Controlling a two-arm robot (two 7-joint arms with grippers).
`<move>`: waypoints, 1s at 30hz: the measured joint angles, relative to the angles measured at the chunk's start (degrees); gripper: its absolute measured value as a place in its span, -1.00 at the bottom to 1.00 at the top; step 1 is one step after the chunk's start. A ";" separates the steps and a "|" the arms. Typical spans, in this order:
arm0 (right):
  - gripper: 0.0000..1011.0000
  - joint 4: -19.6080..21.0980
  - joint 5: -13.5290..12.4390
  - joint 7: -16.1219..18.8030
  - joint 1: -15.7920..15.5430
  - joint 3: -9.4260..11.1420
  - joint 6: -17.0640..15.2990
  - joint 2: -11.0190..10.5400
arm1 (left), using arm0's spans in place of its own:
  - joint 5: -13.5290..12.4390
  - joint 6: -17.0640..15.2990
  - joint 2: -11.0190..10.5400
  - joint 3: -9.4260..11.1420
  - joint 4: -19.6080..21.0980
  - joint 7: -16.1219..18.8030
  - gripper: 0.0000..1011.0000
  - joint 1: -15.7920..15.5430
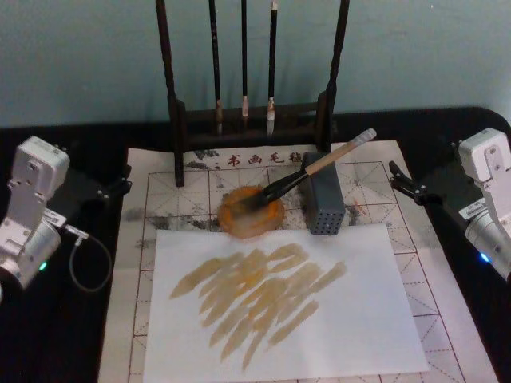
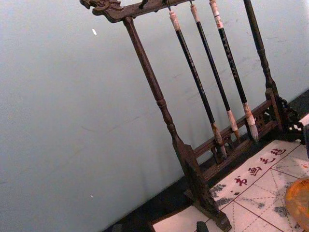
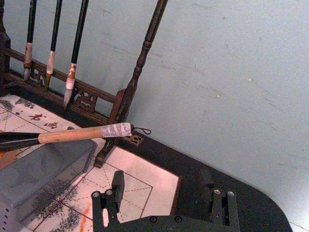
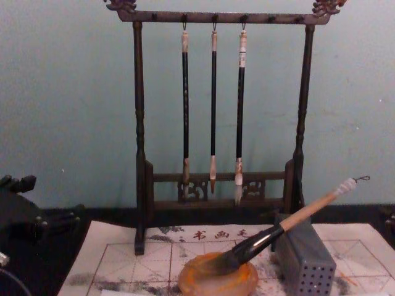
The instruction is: Pick up the brush from the inkstone, write on the paper, then place the brush back to its original position.
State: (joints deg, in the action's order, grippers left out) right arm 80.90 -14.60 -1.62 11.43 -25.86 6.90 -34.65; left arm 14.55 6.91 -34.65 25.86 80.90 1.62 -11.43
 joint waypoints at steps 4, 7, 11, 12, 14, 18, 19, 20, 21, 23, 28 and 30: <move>0.98 0.00 0.02 0.00 0.00 0.00 0.00 0.00 | 0.00 0.00 0.00 0.00 0.00 0.00 0.98 0.00; 0.98 0.00 0.04 0.00 0.00 0.00 0.01 0.00 | 0.00 0.00 0.00 0.00 0.00 0.00 0.98 0.00; 0.98 0.00 0.05 0.00 0.00 0.00 0.01 0.00 | 0.00 0.00 0.00 0.00 0.00 0.00 0.98 0.00; 0.98 0.00 0.05 0.00 0.00 0.00 0.01 0.00 | 0.00 0.00 0.00 0.00 0.00 0.00 0.98 0.00; 0.98 0.00 0.05 0.00 0.00 0.00 0.01 0.00 | 0.00 0.00 0.00 0.00 0.00 0.00 0.98 0.00; 0.98 0.00 0.05 0.00 0.00 0.00 0.01 0.00 | 0.00 0.00 0.00 0.00 0.00 0.00 0.98 0.00; 0.98 0.00 0.06 0.00 0.00 0.00 0.01 0.00 | 0.00 0.00 0.00 0.00 0.00 0.00 0.98 0.00; 0.98 0.00 0.05 0.00 0.00 0.00 0.01 0.00 | 0.00 0.00 0.00 0.00 0.00 0.00 0.98 0.00; 0.98 0.01 0.06 0.00 0.00 0.00 0.00 0.00 | 0.00 0.00 0.00 0.00 0.00 0.00 0.98 0.00; 0.98 0.00 0.05 0.00 0.00 0.00 0.01 0.00 | 0.00 0.00 0.00 0.00 0.00 0.00 0.98 0.00; 0.98 0.00 0.05 0.00 0.00 0.00 0.01 0.00 | 0.00 0.00 0.00 0.00 0.00 0.00 0.98 0.00; 0.98 0.00 0.05 0.00 0.00 -0.01 0.01 0.00 | 0.00 0.00 0.00 0.00 0.00 0.00 0.98 0.00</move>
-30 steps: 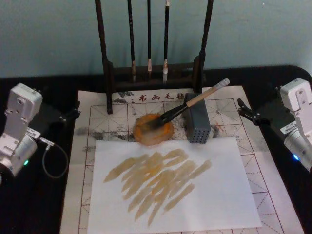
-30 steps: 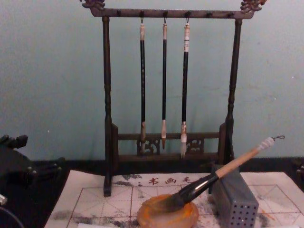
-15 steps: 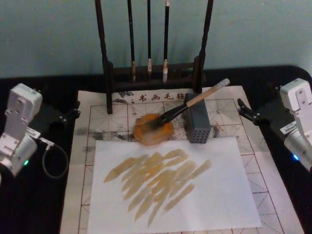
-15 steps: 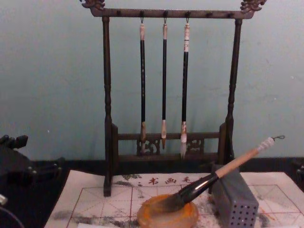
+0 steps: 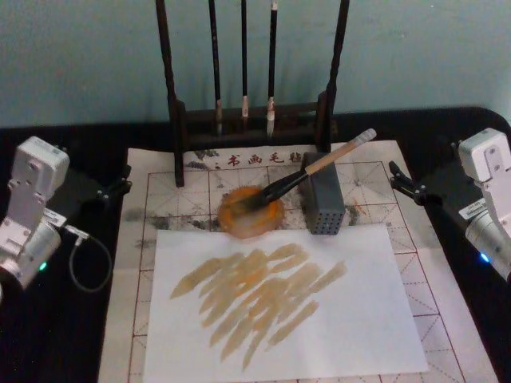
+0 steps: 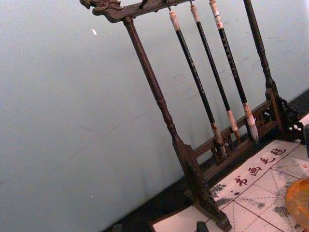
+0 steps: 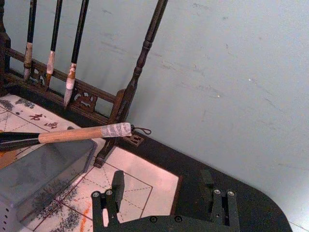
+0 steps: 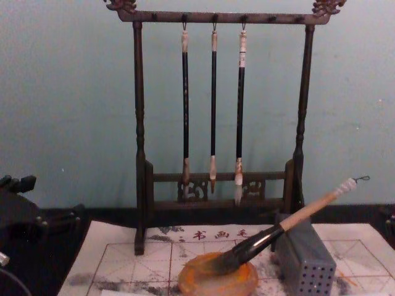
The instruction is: Pick up the brush from the inkstone, write on the paper, then place the brush back to its original position.
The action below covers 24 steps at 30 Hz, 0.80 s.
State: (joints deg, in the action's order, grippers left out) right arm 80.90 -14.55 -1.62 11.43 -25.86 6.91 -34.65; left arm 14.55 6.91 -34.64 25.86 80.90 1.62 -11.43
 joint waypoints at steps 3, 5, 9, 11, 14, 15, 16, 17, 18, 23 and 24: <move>0.98 0.00 0.00 0.00 0.00 0.00 0.00 0.00 | 0.00 0.00 0.00 0.00 0.00 0.00 0.98 0.00; 0.98 0.00 0.00 0.00 0.00 0.00 0.00 0.00 | 0.00 0.00 0.00 0.00 0.00 0.00 0.98 0.00; 0.98 0.00 0.00 0.00 0.00 0.00 0.00 0.00 | 0.00 0.00 0.00 0.00 0.00 0.00 0.98 0.00; 0.98 0.00 0.00 0.00 0.00 0.00 0.00 0.00 | 0.00 0.00 0.00 0.00 0.00 0.00 0.98 0.00; 0.98 0.00 0.00 0.00 0.00 0.00 0.00 0.00 | 0.00 0.00 0.00 0.00 0.00 0.00 0.98 0.00; 0.98 0.00 0.00 0.00 0.00 0.00 0.00 0.00 | 0.00 0.00 0.00 0.00 0.00 0.00 0.98 0.00; 0.98 0.00 0.00 0.00 0.00 0.00 0.00 0.00 | 0.00 0.00 0.00 0.00 0.00 0.00 0.98 0.00; 0.98 0.00 0.00 0.00 0.00 0.00 0.00 0.00 | 0.00 0.00 0.00 0.00 0.00 0.00 0.98 0.00; 0.98 0.00 -0.01 0.07 -0.02 0.08 0.04 0.02 | 0.00 0.00 0.00 0.00 0.00 0.00 0.98 0.00; 0.98 0.52 -1.71 1.81 -0.94 1.73 1.03 0.58 | 0.00 0.00 0.00 0.00 0.00 0.00 0.98 0.00; 0.98 0.65 -2.16 2.13 -1.13 1.98 1.14 0.68 | 0.00 0.00 0.00 0.00 0.00 0.00 0.98 0.00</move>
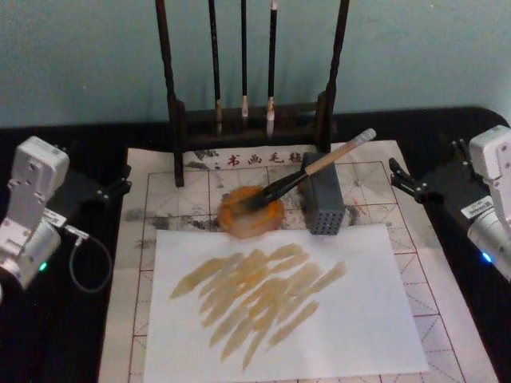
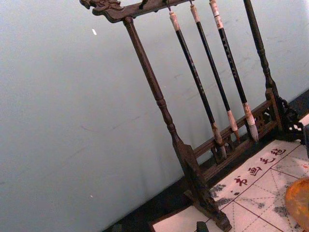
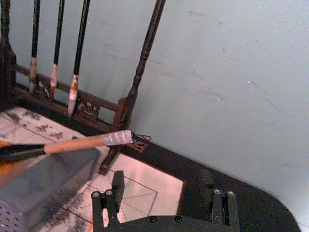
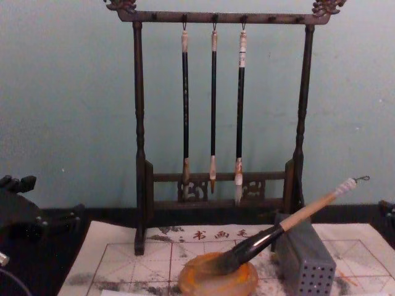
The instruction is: Pick up the brush from the inkstone, write on the paper, then place the brush back to its original position.
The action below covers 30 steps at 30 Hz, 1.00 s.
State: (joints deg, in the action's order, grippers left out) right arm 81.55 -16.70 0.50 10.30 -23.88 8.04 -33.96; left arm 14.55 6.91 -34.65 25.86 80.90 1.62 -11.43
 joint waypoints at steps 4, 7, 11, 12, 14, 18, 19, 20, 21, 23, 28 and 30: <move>0.98 1.13 -2.74 1.85 -1.33 1.57 0.29 0.58 | 0.00 0.00 0.00 0.00 0.00 0.00 0.98 0.00; 0.98 1.91 -5.29 3.58 -2.38 2.68 0.39 1.09 | 0.00 0.00 0.00 0.00 0.00 0.00 0.98 0.00; 0.98 2.44 -10.02 6.85 -3.40 4.33 0.29 2.12 | 0.00 0.00 0.00 0.00 0.01 0.00 0.98 0.00; 0.98 2.46 -10.97 7.55 -3.52 4.63 0.18 2.39 | 0.00 0.00 0.00 0.00 0.01 0.00 0.98 0.00; 0.98 2.40 -14.47 10.00 -3.77 5.56 -0.48 3.30 | 0.00 0.00 0.00 0.00 0.00 0.00 0.98 0.00; 0.98 1.61 -19.59 13.84 -3.81 6.89 -2.14 4.90 | 0.00 0.00 0.00 0.00 0.00 0.00 0.98 0.00; 0.98 1.39 -20.54 14.56 -3.78 7.10 -2.58 5.21 | 0.00 0.00 0.00 0.00 0.00 0.00 0.98 0.00; 0.98 0.88 -22.41 15.94 -3.62 7.56 -3.51 5.95 | 0.00 0.00 0.00 0.00 0.00 0.00 0.98 0.00; 0.98 0.61 -23.32 16.57 -3.54 7.78 -4.04 6.29 | 0.00 0.00 0.00 0.00 0.00 0.00 0.98 0.00; 0.98 0.19 -24.95 17.65 -3.38 8.16 -5.03 6.90 | 0.00 0.00 0.00 0.00 0.00 0.00 0.98 0.00; 0.98 -2.10 -31.66 21.01 -2.53 9.87 -9.95 9.54 | 0.00 0.00 0.00 0.00 0.00 0.00 0.98 0.00; 0.98 -3.31 -34.65 22.24 -2.00 10.40 -11.76 10.42 | 0.00 0.00 0.00 0.00 0.00 0.00 0.98 0.00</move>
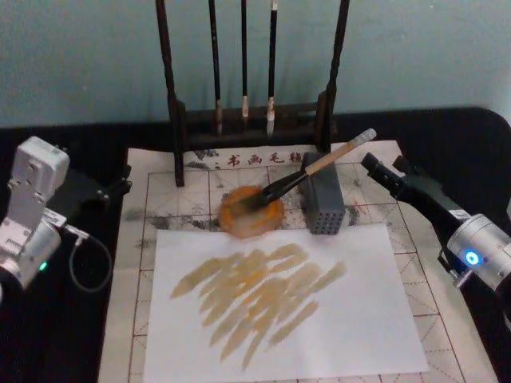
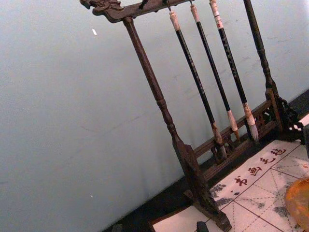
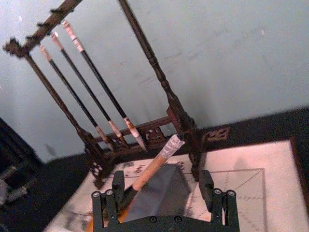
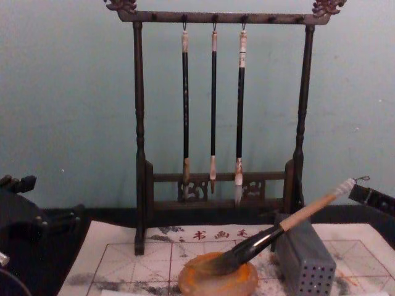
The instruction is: Pick up the brush from the inkstone, write on the paper, then place the brush back to its original position.
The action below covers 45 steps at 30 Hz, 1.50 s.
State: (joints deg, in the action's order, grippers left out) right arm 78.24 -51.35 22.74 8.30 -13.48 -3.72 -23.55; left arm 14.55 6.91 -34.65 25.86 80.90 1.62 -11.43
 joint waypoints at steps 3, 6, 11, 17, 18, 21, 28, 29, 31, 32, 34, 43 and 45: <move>0.98 -1.55 -3.50 1.65 0.71 0.37 -1.63 0.83 | 0.00 0.00 0.00 0.00 0.00 0.00 0.98 0.00; 0.98 -2.85 -6.15 2.98 1.19 0.69 -2.59 1.49 | 0.00 0.00 0.00 0.00 0.00 0.00 0.98 0.00; 0.98 -6.63 -11.88 6.99 2.73 1.25 -4.89 3.12 | 0.00 0.00 0.00 0.00 0.00 0.00 0.98 0.00; 0.98 -9.94 -15.23 9.34 4.36 1.04 -5.79 4.46 | 0.00 0.00 0.00 0.00 0.00 0.00 0.98 0.00; 0.98 -10.28 -15.48 9.48 4.59 0.94 -5.81 4.58 | 0.00 0.00 0.00 0.00 0.00 0.00 0.98 0.00; 0.98 -11.65 -16.29 9.89 5.42 0.54 -5.94 4.97 | 0.00 0.00 0.00 0.00 0.00 0.00 0.98 0.00; 0.98 -14.19 -17.54 10.23 7.22 -0.60 -6.10 5.60 | 0.00 0.00 0.00 0.00 0.00 0.00 0.98 0.00; 0.98 -14.51 -17.68 10.27 7.48 -0.75 -6.10 5.68 | 0.00 0.00 0.00 0.00 0.00 0.00 0.98 0.00; 0.98 -15.41 -18.14 10.40 8.08 -1.05 -6.11 5.93 | 0.00 0.00 0.00 0.00 0.00 0.00 0.98 0.00; 0.98 -16.01 -18.48 10.53 8.45 -1.24 -6.12 6.12 | 0.00 0.00 0.00 0.00 0.00 0.00 0.98 0.00; 0.98 -16.52 -18.76 10.67 8.83 -1.46 -6.12 6.31 | 0.00 0.00 0.00 0.00 0.00 0.00 0.98 0.00; 0.98 -19.36 -20.02 11.60 10.91 -2.96 -5.77 7.15 | 0.00 0.00 0.00 0.00 0.00 0.00 0.98 0.00; 0.98 -20.10 -20.21 11.74 11.37 -3.36 -5.53 7.28 | 0.00 0.00 0.00 0.00 0.00 0.00 0.98 0.00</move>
State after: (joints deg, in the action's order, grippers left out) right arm 58.14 -71.57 34.48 19.66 -16.84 -9.25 -16.27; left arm 14.55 6.91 -34.65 25.86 80.90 1.62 -11.43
